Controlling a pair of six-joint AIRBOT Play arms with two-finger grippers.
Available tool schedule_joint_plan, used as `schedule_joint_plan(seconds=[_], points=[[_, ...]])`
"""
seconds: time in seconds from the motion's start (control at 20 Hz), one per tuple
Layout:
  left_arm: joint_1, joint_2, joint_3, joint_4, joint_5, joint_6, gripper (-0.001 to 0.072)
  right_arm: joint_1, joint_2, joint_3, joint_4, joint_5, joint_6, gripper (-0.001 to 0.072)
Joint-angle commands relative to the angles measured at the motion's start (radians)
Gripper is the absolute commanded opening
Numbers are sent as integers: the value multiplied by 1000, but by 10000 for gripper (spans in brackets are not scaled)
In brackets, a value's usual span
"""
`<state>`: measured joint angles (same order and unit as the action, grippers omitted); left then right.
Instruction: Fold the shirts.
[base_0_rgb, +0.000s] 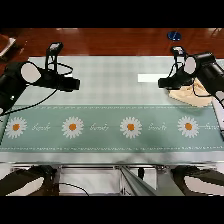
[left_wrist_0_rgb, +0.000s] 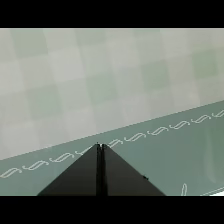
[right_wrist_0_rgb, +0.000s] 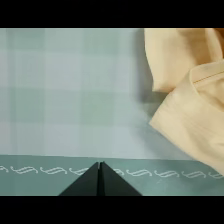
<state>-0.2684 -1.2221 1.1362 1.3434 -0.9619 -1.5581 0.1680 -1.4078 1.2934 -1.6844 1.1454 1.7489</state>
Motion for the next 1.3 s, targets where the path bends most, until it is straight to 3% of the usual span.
schedule_joint_plan(seconds=[0.0, 0.6, 0.75, 0.9, 0.95, 1.0, 1.1, 1.2, 1.25], points=[[0, -1, 1, 0, 0, 0, 19, 1, 0, 0, 0, 0, 0, 26], [0, -1, 1, 0, 6, 0, 19, 1, 0, 0, 3, -5, 1, 27], [0, -1, 1, 0, 84, 0, 19, 1, 0, 0, 2, -21, 1, 27], [2, -11, 1, 3, 169, 0, 35, 1, 0, 0, -22, -149, -13, 34], [2, -19, 1, 8, 206, 0, 186, 1, 0, 0, -90, -221, -13, 198], [2, -31, 1, 13, 238, 1, 517, 1, 0, 0, -176, -302, -3, 411], [2, -55, 1, 16, 280, 1, 508, -26, -18, 6, -396, -517, 122, 417], [2, -74, 1, 16, 281, 1, 508, -105, -81, 71, -473, -561, 300, 416], [2, -82, 1, 15, 280, 1, 508, -165, -132, 116, -454, -537, 334, 416]])
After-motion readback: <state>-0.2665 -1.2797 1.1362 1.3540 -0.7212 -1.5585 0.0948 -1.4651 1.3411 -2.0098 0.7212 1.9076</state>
